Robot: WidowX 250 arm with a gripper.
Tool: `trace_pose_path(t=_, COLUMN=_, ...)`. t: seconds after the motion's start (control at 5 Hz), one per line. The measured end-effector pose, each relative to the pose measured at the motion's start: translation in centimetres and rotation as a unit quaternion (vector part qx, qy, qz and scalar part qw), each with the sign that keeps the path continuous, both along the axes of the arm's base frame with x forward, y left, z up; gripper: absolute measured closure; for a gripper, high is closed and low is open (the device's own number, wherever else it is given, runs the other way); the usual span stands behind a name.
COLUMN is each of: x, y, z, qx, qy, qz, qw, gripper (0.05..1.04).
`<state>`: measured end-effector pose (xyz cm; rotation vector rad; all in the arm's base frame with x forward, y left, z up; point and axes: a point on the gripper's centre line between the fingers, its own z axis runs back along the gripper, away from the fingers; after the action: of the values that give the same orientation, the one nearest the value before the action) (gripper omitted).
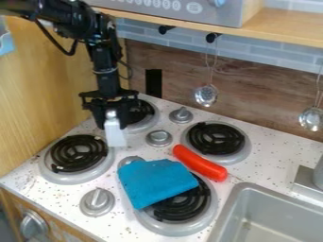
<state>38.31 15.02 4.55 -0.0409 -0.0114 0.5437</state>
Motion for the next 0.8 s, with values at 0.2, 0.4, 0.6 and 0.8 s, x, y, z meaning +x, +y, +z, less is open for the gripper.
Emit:
trace_pose_path(t=0.2, x=0.24, y=0.09, z=-0.32, qx=-0.002, qy=0.004, qz=0.001, qw=1.0000, gripper=0.379)
trace_pose_path(t=0.4, x=0.46, y=0.03, z=-0.87, qx=-0.009, qy=0.006, qz=-0.004, qw=0.9999, gripper=0.102)
trace_pose_path(t=0.6, x=0.66, y=-0.06, z=-1.13, qx=-0.016, qy=0.003, qz=-0.010, qw=0.9998, gripper=0.076)
trace_pose_path(t=0.8, x=0.92, y=-0.04, z=-1.13, qx=-0.015, qy=-0.005, qz=-0.014, qw=0.9998, gripper=0.080)
